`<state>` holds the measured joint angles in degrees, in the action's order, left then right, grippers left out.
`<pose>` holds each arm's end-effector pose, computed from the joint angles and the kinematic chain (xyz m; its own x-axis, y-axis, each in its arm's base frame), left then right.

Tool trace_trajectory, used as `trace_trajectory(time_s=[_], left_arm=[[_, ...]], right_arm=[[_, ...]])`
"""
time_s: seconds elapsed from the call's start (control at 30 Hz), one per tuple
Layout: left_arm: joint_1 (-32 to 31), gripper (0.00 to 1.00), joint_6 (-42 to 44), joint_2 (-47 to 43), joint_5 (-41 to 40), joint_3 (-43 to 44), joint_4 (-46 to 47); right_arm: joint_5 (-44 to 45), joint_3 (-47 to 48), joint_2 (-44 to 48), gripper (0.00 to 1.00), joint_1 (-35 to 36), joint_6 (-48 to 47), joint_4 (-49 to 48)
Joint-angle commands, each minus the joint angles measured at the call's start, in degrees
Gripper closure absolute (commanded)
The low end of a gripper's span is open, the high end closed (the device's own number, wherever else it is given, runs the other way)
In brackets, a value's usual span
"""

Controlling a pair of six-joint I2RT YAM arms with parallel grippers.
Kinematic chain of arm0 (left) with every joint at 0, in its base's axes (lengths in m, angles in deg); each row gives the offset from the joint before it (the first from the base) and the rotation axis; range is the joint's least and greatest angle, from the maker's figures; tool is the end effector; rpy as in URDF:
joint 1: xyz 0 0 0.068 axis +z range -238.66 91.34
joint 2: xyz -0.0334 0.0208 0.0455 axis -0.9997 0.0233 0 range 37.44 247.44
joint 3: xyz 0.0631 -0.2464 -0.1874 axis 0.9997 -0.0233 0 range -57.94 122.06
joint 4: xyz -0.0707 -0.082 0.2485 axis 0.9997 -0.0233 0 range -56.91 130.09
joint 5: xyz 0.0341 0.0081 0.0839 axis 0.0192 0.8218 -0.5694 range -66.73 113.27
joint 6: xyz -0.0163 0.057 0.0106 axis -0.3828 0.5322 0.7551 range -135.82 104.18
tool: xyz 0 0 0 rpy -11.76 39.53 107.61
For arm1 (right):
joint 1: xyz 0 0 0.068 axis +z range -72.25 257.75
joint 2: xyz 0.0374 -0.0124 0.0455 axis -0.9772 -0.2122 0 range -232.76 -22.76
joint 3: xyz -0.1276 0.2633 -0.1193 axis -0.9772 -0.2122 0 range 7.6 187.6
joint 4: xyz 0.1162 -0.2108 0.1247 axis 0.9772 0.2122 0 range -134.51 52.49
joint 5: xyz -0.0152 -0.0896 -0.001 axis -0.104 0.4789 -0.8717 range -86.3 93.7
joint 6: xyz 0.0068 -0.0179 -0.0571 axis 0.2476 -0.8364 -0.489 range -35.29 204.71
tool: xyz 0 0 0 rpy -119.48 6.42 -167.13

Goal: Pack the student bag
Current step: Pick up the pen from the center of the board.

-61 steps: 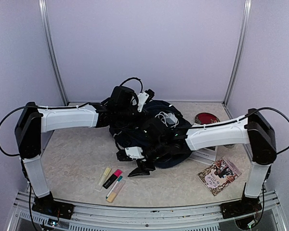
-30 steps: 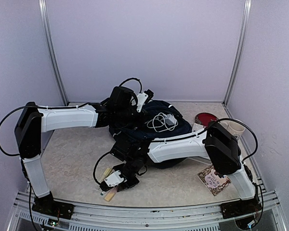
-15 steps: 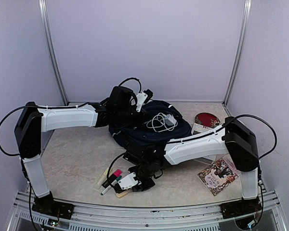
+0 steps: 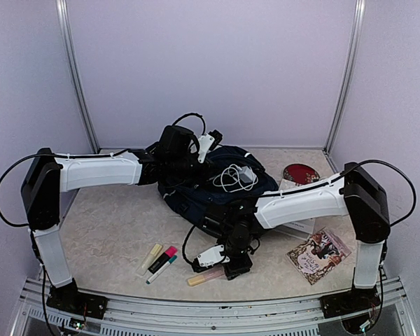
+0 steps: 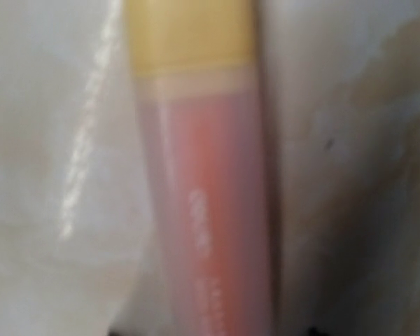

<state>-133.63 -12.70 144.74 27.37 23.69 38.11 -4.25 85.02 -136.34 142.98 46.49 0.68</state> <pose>0.3322 -0.3364 0.2963 -0.2871 0.3635 -0.8863 0.7664 0.6421 0.0151 0.1631 0.3682 0.1772 0.2364 -0.9503 -0.2028 -0.9696 -0.2442 0.0143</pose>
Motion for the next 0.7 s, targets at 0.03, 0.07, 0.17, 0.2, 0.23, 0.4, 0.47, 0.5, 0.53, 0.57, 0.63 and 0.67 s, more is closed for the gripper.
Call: trace_trajectory(time_s=[0.03, 0.07, 0.17, 0.2, 0.23, 0.4, 0.47, 0.5, 0.53, 0.57, 0.63, 0.67], left_arm=[[0.94, 1.0, 0.66, -2.09, -0.77, 0.56, 2.07], [0.94, 1.0, 0.66, -2.1, -0.77, 0.55, 2.07], [0.94, 1.0, 0.81, -2.09, -1.04, 0.55, 2.07], [0.94, 1.0, 0.85, -2.1, -1.11, 0.55, 2.0], [0.99, 1.0, 0.93, -2.08, -1.11, 0.49, 1.98], [1.07, 1.0, 1.04, -2.15, -1.15, 0.38, 2.43], [1.18, 1.0, 0.97, -1.95, -0.89, 0.44, 2.74], [1.2, 1.0, 0.93, -1.86, -0.85, 0.54, 2.77], [1.24, 1.0, 0.95, -1.76, -0.82, 0.63, 2.81], [1.28, 1.0, 0.95, -1.78, -0.71, 0.56, 2.9], [1.29, 1.0, 0.95, -1.83, -0.65, 0.55, 3.09], [1.35, 1.0, 0.93, -1.84, -0.61, 0.55, 3.19]], right_arm=[[-1.54, 5.34, -5.1, 0.37, 0.99, -0.25, 0.68], [-1.96, 6.27, -5.91, 0.35, 1.3, -0.47, 0.42], [-2.86, 8.69, -8.34, 0.34, 2.28, -0.69, -0.05], [-3.01, 9.32, -9.11, 0.36, 2.53, -0.78, 0.28], [-3.06, 9.83, -9.7, 0.4, 2.67, -0.8, 0.72], [-3.2, 9.73, -10.11, 0.67, 2.88, -1.2, -0.17], [-2.99, 10.11, -9.92, 0.74, 2.97, -1.4, -0.41], [-2.69, 10.33, -9.79, 0.75, 2.95, -1.35, -0.44], [-2.49, 10.43, -9.55, 0.76, 2.97, -1.34, -0.64], [-2.31, 10.35, -9.3, 0.76, 2.96, -1.2, -0.93], [-1.99, 9.78, -8.21, 0.76, 2.97, -0.84, -1.75], [-1.85, 9.19, -7.48, 0.78, 2.97, -0.61, -2.37]])
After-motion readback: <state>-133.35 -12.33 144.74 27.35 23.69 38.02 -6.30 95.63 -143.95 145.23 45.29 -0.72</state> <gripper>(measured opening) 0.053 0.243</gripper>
